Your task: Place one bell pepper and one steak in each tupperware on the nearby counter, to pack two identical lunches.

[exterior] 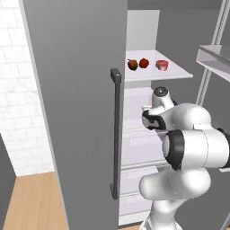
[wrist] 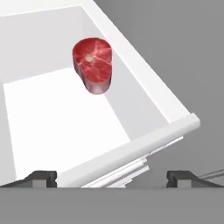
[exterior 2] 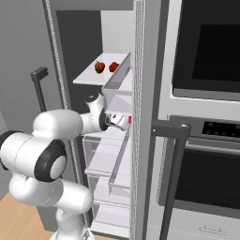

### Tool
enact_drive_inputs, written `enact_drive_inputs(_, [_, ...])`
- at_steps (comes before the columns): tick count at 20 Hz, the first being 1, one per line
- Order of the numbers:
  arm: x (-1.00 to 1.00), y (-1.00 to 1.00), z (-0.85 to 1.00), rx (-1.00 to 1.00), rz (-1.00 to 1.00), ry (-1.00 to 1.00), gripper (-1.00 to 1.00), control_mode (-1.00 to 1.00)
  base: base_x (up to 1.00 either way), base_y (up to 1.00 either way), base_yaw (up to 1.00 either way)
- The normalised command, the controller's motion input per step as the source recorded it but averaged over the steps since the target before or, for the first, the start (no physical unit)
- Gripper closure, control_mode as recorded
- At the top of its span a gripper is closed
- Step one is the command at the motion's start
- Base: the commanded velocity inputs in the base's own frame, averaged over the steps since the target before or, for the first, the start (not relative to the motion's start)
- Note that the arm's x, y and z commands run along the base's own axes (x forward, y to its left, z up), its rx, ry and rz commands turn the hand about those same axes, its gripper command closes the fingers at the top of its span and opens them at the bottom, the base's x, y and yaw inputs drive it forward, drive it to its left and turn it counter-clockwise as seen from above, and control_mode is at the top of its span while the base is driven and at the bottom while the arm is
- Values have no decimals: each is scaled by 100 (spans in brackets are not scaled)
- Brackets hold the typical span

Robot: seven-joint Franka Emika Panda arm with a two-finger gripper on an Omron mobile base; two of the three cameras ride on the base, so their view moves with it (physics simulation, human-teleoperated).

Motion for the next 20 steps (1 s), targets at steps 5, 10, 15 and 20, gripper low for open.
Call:
enact_drive_inputs(5, [17, -22, -24, 0, 0, 0, -100, -100, 0, 0, 0])
enact_drive_inputs(10, [31, -4, -17, 0, 0, 0, -100, -100, 0, 0, 0])
enact_drive_inputs(15, [36, -7, -17, 0, 0, 0, -100, -100, 0, 0, 0])
enact_drive_inputs(20, [37, -12, -18, 0, 0, 0, -100, -100, 0, 0, 0])
